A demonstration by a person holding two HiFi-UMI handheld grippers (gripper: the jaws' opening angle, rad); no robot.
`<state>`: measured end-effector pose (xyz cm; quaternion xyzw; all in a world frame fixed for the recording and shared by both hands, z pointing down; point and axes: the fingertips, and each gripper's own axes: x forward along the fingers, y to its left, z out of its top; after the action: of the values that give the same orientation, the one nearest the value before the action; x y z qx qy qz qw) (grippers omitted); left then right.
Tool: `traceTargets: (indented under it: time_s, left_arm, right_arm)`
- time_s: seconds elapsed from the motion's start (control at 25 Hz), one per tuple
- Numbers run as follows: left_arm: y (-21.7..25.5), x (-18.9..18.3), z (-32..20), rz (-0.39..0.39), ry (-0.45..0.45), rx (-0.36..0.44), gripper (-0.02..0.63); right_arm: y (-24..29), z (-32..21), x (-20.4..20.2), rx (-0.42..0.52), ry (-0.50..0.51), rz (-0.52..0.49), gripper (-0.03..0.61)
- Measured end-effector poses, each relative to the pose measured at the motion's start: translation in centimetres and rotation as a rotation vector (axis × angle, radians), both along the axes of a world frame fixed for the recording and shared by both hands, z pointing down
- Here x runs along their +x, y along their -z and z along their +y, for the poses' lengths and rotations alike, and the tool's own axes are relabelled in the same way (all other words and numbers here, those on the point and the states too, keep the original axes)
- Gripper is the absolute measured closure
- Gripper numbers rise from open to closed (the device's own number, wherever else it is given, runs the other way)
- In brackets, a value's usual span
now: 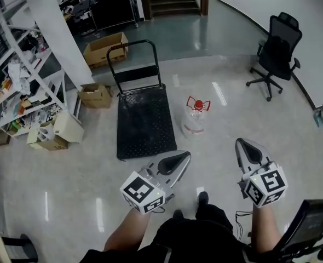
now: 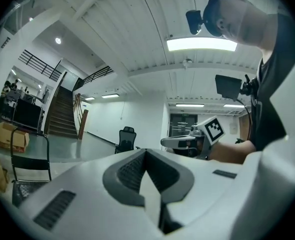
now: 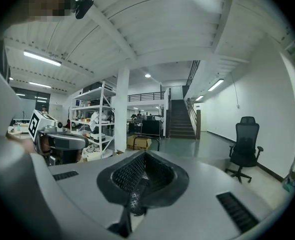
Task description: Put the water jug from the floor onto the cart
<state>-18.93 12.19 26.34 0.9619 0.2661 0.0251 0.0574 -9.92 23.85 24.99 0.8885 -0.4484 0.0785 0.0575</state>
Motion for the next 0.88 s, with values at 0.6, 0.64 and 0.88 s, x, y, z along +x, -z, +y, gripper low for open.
traceTargets:
  time_s: [0.6, 0.64, 0.88]
  left_arm:
    - [1.5, 21.7, -3.9, -0.046, 0.126, 0.048, 0.617]
    - [1.5, 23.0, -4.2, -0.044, 0.135, 0.053, 0.617]
    - [2.2, 28.2, -8.2, -0.063, 0.187, 0.034, 0.617]
  right_arm:
    - [0.8, -5.7, 22.4, 0.088, 0.175, -0.009, 0.577]
    - [0.9, -6.0, 23.6, 0.085, 0.188, -0.010, 0.577]
    - [0.6, -8.8, 29.2, 0.087, 0.187, -0.036, 0.577]
